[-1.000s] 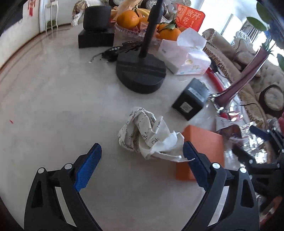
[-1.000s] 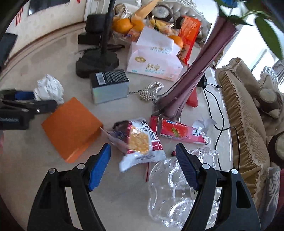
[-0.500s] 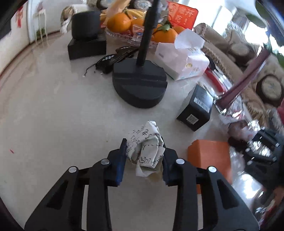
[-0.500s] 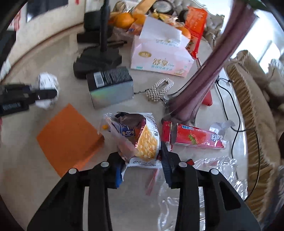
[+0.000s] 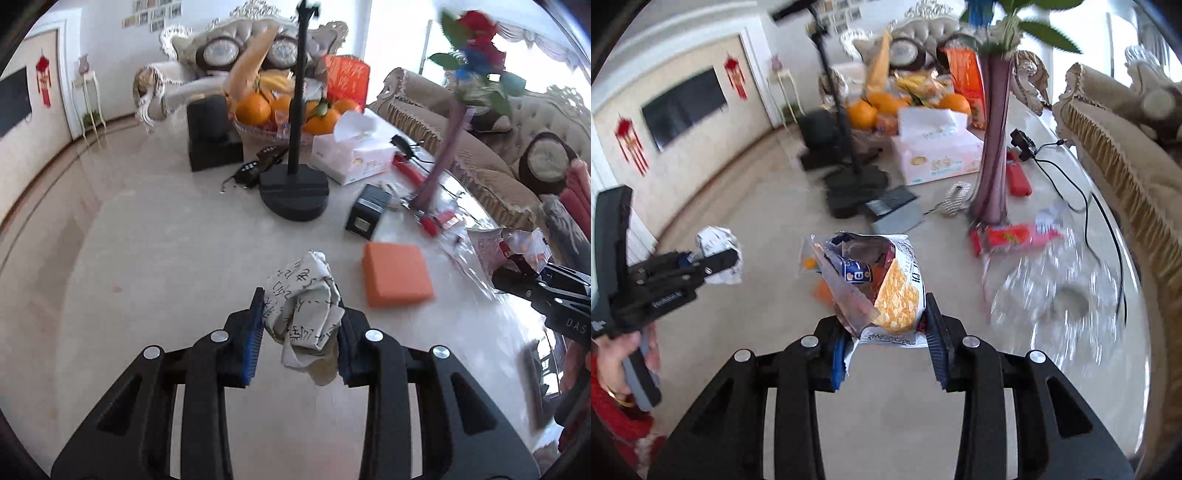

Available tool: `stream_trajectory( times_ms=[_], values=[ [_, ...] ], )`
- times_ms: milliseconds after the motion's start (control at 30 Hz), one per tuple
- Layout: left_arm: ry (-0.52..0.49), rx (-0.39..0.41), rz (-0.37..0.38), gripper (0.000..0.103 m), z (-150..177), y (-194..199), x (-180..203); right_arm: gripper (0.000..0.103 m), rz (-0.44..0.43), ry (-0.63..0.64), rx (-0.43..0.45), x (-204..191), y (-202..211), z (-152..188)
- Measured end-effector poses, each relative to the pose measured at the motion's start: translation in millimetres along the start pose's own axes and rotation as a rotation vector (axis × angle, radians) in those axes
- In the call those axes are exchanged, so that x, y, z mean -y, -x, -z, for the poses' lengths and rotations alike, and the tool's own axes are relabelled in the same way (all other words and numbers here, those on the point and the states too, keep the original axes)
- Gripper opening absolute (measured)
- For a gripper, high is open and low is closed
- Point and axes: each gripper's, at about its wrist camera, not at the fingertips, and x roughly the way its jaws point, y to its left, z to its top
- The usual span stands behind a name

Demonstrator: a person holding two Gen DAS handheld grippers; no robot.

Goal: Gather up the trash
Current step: 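Grasp the crumpled white paper with the left tool while the right tool grasps the snack wrapper, then carry the paper and wrapper over the wastebasket and open both tools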

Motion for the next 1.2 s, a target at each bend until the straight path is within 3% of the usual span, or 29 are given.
stream_trajectory(
  times_ms=[233, 367, 467, 633, 767, 933, 1033, 1067, 1133, 1167, 1200],
  values=[
    [-0.029, 0.028, 0.005, 0.033, 75, 126, 25, 0.034, -0.089, -0.013, 0.050, -65, 105, 85],
    [-0.022, -0.005, 0.042, 0.033, 139, 177, 43, 0.034, -0.136, -0.040, -0.040, -97, 135, 155],
    [-0.023, -0.073, 0.074, 0.033, 202, 196, 57, 0.034, -0.159, -0.071, -0.140, -107, 137, 202],
    [0.014, -0.256, 0.085, 0.033, 285, 171, 65, 0.034, -0.115, -0.101, -0.307, -105, 110, 260],
    [0.010, -0.329, 0.063, 0.034, 319, 139, 68, 0.034, -0.081, -0.131, -0.429, -97, 78, 286],
    [0.017, -0.439, 0.089, 0.036, 352, 100, 80, 0.035, -0.019, -0.106, -0.549, -102, 43, 316],
    [0.033, -0.508, 0.089, 0.051, 369, 87, 83, 0.037, 0.045, -0.082, -0.607, -105, 31, 329],
    [0.049, -0.517, 0.078, 0.065, 372, 85, 80, 0.039, 0.070, -0.089, -0.628, -101, 26, 331],
    [0.107, -0.548, 0.063, 0.081, 379, 79, 68, 0.052, 0.080, -0.135, -0.657, -93, 22, 337],
    [0.135, -0.564, 0.067, 0.086, 381, 77, 62, 0.060, 0.071, -0.164, -0.658, -88, 20, 338],
    [0.171, -0.580, 0.073, 0.086, 383, 75, 56, 0.061, 0.046, -0.190, -0.662, -84, 18, 338]
  ],
)
